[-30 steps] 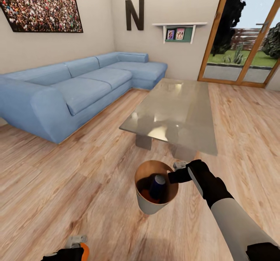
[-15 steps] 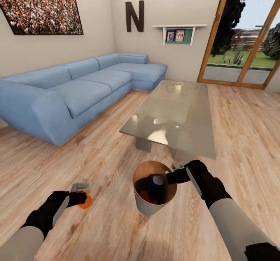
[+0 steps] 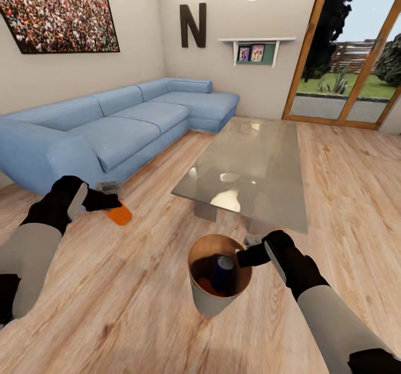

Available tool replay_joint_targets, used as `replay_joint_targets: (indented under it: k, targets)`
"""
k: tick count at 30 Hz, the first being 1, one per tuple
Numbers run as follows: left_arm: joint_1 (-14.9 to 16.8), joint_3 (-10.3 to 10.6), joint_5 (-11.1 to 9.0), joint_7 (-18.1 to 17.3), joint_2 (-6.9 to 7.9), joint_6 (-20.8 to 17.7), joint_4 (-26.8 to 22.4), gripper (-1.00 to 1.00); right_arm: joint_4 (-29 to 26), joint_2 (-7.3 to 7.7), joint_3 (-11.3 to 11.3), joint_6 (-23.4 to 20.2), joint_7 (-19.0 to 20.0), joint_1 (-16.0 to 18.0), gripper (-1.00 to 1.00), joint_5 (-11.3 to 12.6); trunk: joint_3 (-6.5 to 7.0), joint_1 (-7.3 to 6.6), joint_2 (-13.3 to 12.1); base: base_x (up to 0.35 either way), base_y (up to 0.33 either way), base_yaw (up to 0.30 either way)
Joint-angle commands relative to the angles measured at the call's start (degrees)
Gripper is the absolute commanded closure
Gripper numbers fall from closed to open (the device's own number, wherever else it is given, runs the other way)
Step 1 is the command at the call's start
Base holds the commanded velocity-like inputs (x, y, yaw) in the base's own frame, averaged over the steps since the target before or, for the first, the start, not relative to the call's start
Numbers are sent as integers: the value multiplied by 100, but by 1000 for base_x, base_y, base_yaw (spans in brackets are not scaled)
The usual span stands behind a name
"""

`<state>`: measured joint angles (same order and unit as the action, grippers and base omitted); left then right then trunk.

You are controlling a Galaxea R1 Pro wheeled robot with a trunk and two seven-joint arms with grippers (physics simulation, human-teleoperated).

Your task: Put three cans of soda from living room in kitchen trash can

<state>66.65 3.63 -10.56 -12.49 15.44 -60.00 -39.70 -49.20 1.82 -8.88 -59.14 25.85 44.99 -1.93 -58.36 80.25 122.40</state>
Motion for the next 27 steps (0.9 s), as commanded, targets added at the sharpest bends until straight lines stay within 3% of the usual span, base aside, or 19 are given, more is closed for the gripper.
replay_joint_targets:
  k: [1, 2, 4, 5, 6, 7, 8, 11, 12, 13, 14, 15, 16, 19, 22, 27]
  targets:
    - [508, 31, 74, -500, -11, 0, 610, 100, -5, -9, -4, -86, -28, 5, 100, 129, 18, -22, -42, 0, 0, 0]
    - [993, 163, 107, -1089, -37, 0, 1123, 100, -7, -14, -9, -86, -28, 6, 100, 126, 36, -44, -82, 0, 0, 0]
    - [1407, 501, 157, -1690, -100, 0, 1461, 100, -8, -22, -15, -86, -28, 8, 100, 125, 72, -88, -162, 0, 0, 0]
    - [1895, 1339, 224, -2586, -309, 0, 1763, 100, -8, -47, -21, -86, -28, 12, 100, 124, 90, -110, -202, 0, 0, 0]
    - [2036, 1673, 239, -2896, -401, 0, 1831, 100, -7, -56, -22, -86, -28, 13, 100, 124, 107, -132, -242, 0, 0, 0]
    - [2323, 2404, 261, -3598, -616, 0, 1946, 100, -5, -76, -23, -86, -28, 15, 100, 123, 125, -154, -282, 0, 0, 0]
    - [2578, 2969, 275, -4224, -783, 0, 2020, 100, -4, -95, -24, -86, -28, 17, 100, 123, 143, -176, -323, 0, 0, 0]
    - [2948, 3515, 289, -5126, -949, 0, 2083, 100, 4, -132, -58, -86, -28, 19, 100, 125, 161, -198, -363, 0, 0, 0]
    - [3249, 3812, 304, -5770, -1102, 0, 2116, 100, 21, -181, -129, -86, -28, 26, 100, 126, 161, -198, -363, 0, 0, 0]
    - [3327, 3880, 310, -5908, -1185, 0, 2125, 100, 26, -196, -152, -86, -28, 28, 100, 124, 161, -198, -363, 0, 0, 0]
    - [3443, 3994, 341, -6106, -1412, 0, 2154, 100, 33, -226, -186, -86, -28, 34, 100, 124, 161, -198, -363, 0, 0, 0]
    - [3487, 4045, 376, -6177, -1542, 0, 2185, 100, 37, -240, -200, -86, -28, 38, 100, 123, 161, -198, -363, 0, 0, 0]
    - [3553, 4136, 515, -6278, -1786, 0, 2278, 100, 42, -263, -220, -86, -28, 49, 100, 123, 161, -198, -363, 0, 0, 0]
    - [3641, 4222, 895, -6394, -2107, 0, 2412, 100, 49, -292, -238, -86, -28, 65, 100, 123, 161, -198, -363, 0, 0, 0]
    - [3680, 4252, 1099, -6446, -2255, 0, 2467, 100, 55, -299, -243, -86, -26, 74, 100, 123, 161, -198, -363, 0, 0, 0]
    - [3691, 4265, 1217, -6469, -2330, 0, 2481, 100, 156, -275, -232, -86, -21, 167, 100, 129, 161, -198, -363, 0, 0, 0]
